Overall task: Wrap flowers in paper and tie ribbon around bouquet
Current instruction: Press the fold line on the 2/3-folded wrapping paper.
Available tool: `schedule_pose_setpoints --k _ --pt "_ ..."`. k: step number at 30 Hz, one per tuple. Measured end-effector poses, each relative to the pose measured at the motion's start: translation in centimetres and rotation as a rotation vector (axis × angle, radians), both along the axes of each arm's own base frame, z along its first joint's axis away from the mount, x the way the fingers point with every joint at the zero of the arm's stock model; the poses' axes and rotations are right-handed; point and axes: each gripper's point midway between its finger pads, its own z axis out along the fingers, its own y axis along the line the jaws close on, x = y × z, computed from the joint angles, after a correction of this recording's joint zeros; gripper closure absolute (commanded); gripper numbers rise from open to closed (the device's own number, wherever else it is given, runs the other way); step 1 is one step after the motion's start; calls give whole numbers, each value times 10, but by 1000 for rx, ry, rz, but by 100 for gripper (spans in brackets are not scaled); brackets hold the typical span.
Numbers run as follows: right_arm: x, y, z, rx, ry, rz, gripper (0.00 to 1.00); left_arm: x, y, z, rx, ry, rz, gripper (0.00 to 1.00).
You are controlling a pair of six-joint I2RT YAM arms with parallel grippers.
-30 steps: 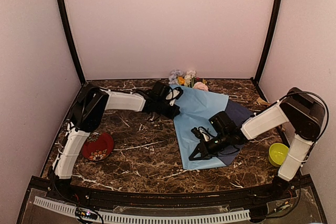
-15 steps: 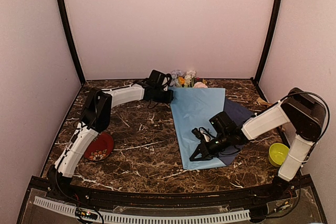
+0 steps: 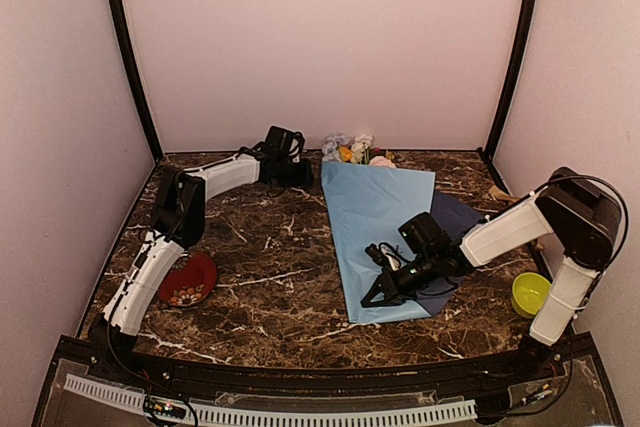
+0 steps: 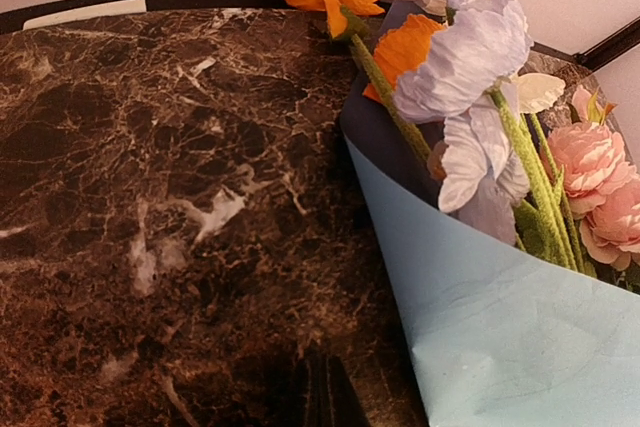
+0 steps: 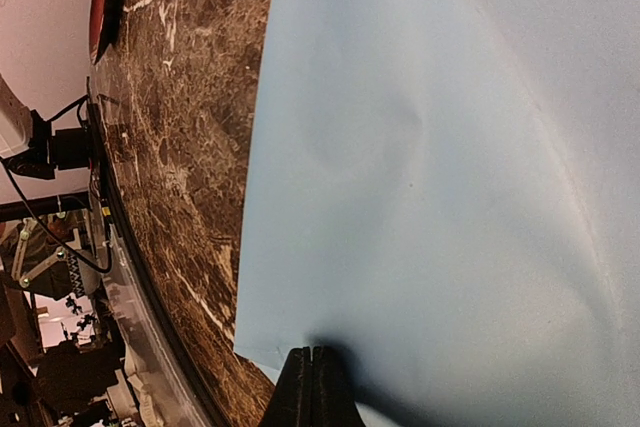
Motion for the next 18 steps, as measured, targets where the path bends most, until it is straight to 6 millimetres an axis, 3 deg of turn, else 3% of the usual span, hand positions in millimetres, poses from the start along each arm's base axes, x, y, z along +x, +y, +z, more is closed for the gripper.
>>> schedule_pose_setpoints --k 3,7,14,18 --pt "0 0 0 -5 -3 -1 100 -2 0 -1 0 -16 -7 100" --pt "1 1 1 -7 -5 -3 100 -25 -1 1 28 -35 -62 100" --pt "1 1 1 -13 -3 -3 100 -49 -42 12 -10 -44 -194 100" --pt "1 1 1 -15 -3 -4 100 -55 -49 11 -7 -47 -199 100"
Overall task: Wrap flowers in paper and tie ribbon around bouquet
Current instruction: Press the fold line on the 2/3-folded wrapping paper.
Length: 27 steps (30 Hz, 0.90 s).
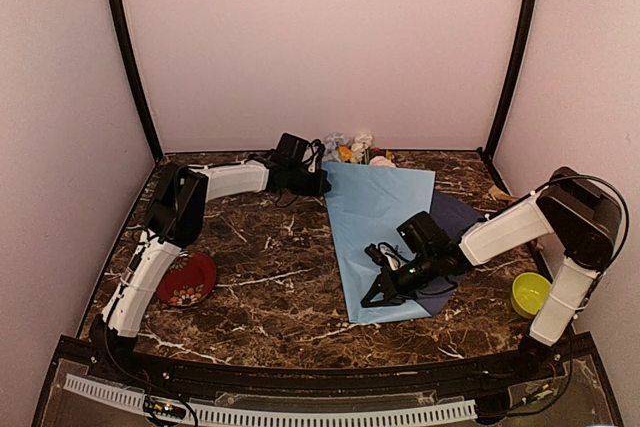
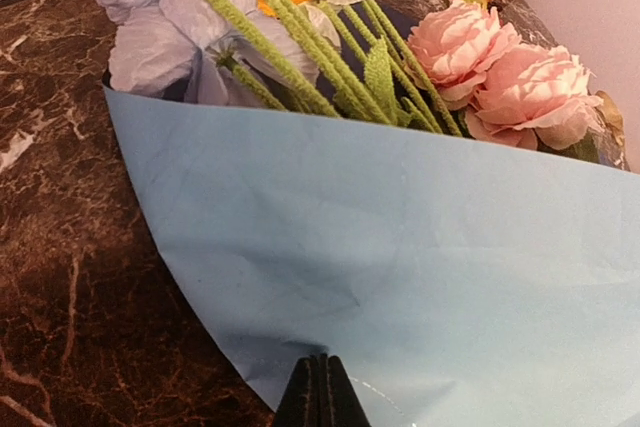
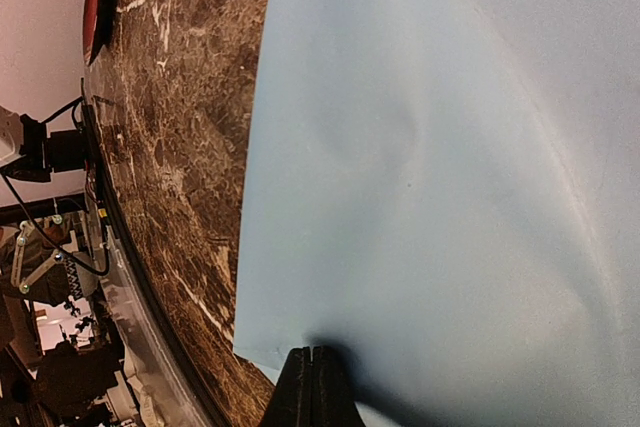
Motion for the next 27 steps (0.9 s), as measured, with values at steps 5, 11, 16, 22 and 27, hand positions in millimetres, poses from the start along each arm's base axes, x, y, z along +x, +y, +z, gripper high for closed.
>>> schedule_pose_setpoints --k 5,11,16,22,27 --pt "0 0 1 -2 1 0 100 3 11 -4 47 -19 62 100" --pt "0 1 0 -2 3 1 100 5 1 1 25 -14 44 100" --pt "0 0 0 -4 5 0 100 10 -12 -2 -23 6 36 100" --pt "-1 0 0 -8 6 0 100 19 2 -12 -31 59 127 100" --pt "-1 0 0 -9 6 -2 100 34 23 -11 -49 84 213 100"
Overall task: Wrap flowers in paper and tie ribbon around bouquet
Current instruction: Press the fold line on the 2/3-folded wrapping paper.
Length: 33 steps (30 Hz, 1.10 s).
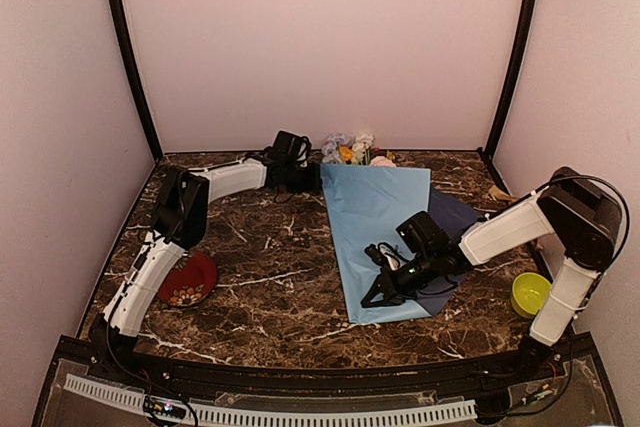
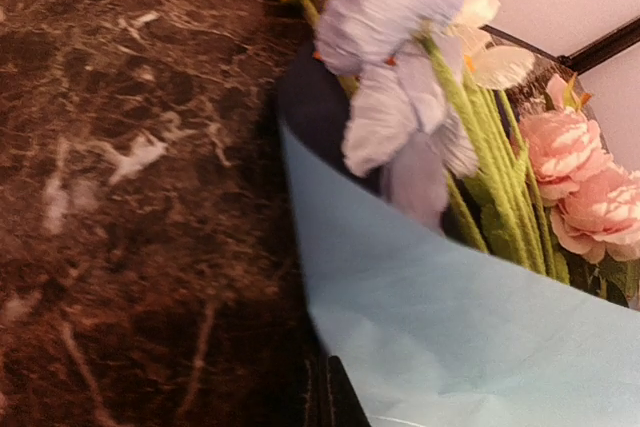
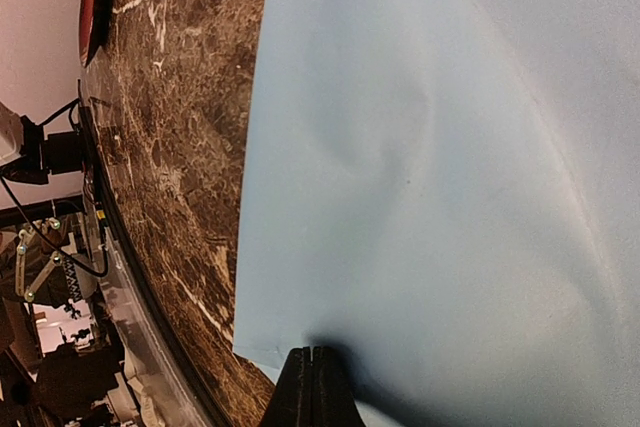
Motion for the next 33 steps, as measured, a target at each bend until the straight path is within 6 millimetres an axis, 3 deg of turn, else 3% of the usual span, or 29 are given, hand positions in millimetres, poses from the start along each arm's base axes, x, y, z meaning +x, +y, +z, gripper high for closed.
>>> schedule_pose_setpoints --k 7,10,12,14,18,21,23,28,30,33 --pt "0 0 0 -8 -4 -5 100 16 25 1 31 -33 36 100" --pt "1 0 0 -10 -8 -7 100 -1 35 4 96 -55 15 100" --pt "1 0 0 -12 -9 -8 100 -30 38 8 159 -63 -29 100" --pt "1 0 0 -13 -10 -8 100 -70 27 21 206 -90 -107 100" --pt "1 0 0 -15 -14 -9 100 -167 -31 63 190 -183 -319 100" --pt "1 0 0 -19 -16 -9 100 -244 -67 74 127 -207 -495 100" --pt "1 1 0 -20 -16 -9 100 -284 -74 61 120 -190 -595 100" --pt "1 1 0 -20 -14 -11 100 -349 -59 5 173 -112 -799 100" --pt "1 1 0 -20 -13 -12 100 -365 -54 -6 188 -97 -864 100" --pt "1 1 0 -20 -11 -15 100 -376 -57 -6 188 -120 -929 100"
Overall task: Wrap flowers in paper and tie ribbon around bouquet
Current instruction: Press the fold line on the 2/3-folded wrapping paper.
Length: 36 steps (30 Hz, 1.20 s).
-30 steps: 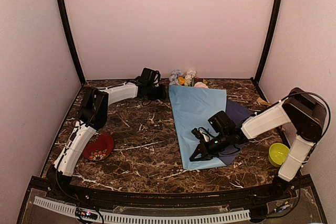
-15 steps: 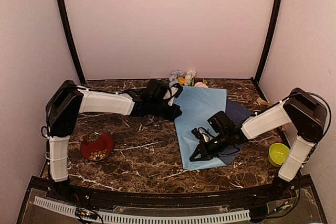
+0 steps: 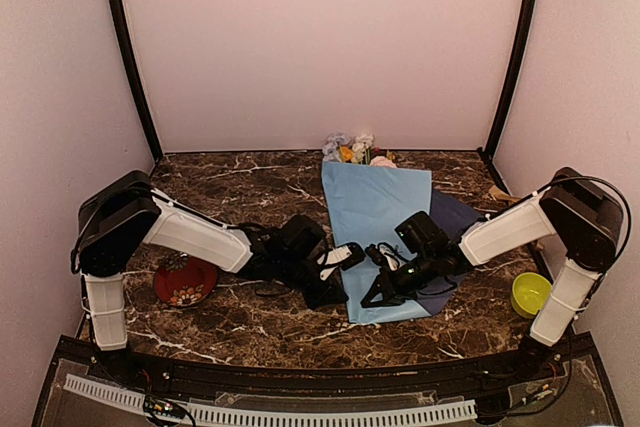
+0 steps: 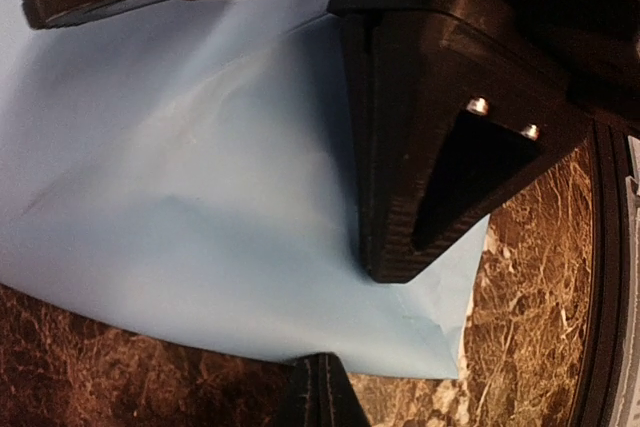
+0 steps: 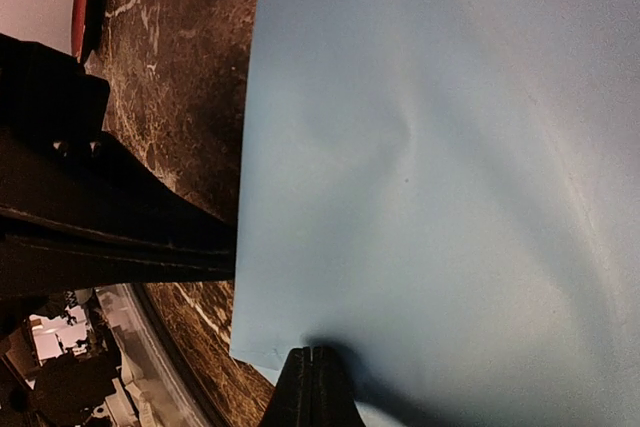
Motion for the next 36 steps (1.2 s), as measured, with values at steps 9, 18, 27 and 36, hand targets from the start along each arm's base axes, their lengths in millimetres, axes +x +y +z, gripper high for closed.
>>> schedule_pose_setpoints --k 9,18,27,36 --pt "0 0 0 3 2 -4 100 -5 -7 0 -15 -2 -63 100" --pt "0 0 0 4 0 -4 100 -36 -25 24 -74 -78 -222 100" --pt "0 -1 0 11 -7 -8 100 -21 -31 -4 17 -97 -218 100" --pt "0 -1 -1 19 -11 -13 100 -7 -26 -5 16 -77 -163 100"
